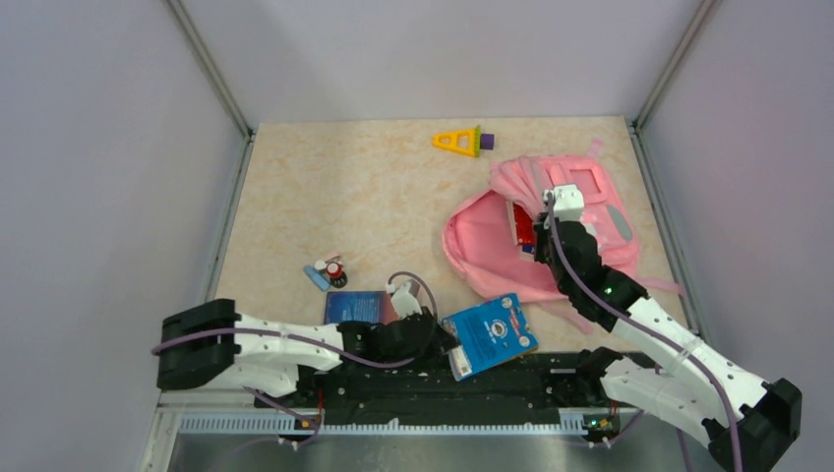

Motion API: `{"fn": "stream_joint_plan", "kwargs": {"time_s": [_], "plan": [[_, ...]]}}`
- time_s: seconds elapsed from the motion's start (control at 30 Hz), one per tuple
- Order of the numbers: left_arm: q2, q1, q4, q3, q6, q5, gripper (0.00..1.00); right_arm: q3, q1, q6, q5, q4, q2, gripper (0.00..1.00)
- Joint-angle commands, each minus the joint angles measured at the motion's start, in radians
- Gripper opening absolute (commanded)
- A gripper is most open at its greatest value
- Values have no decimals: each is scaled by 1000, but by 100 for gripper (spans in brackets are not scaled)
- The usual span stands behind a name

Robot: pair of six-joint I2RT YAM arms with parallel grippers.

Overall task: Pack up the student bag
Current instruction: Pick up the book from the center of the board.

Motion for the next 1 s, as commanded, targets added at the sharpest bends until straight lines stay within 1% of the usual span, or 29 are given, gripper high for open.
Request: {"fn": "stream_joint_plan", "kwargs": {"time_s": [0.0,0.1,0.17,0.27,0.37,0.43,0.57,0.6,0.73,0.97], "plan": [[-206,20,-130,69,265,-217,0,49,2,60,-40,107,-40,0],[-334,50,-180,80,387,-215,0,54,2,60,-39,101,-43,0],[-417,77,-210,86,464,-189,0,59,2,58,-38,98,-48,0],[-515,140,-276,119,560,-76,0,66,2,53,-34,98,-53,0],[-568,204,-368,182,626,28,0,80,1,46,-30,92,-53,0],[-578,247,-400,227,658,94,0,87,2,42,-25,86,-55,0],[-559,356,-412,307,706,262,0,104,2,30,-14,77,-58,0],[-553,367,-428,337,723,288,0,108,2,27,-9,73,-59,0],[-519,425,-534,453,805,337,0,122,1,14,1,67,-64,0],[-505,500,-660,621,895,346,0,131,2,5,7,65,-64,0]]}}
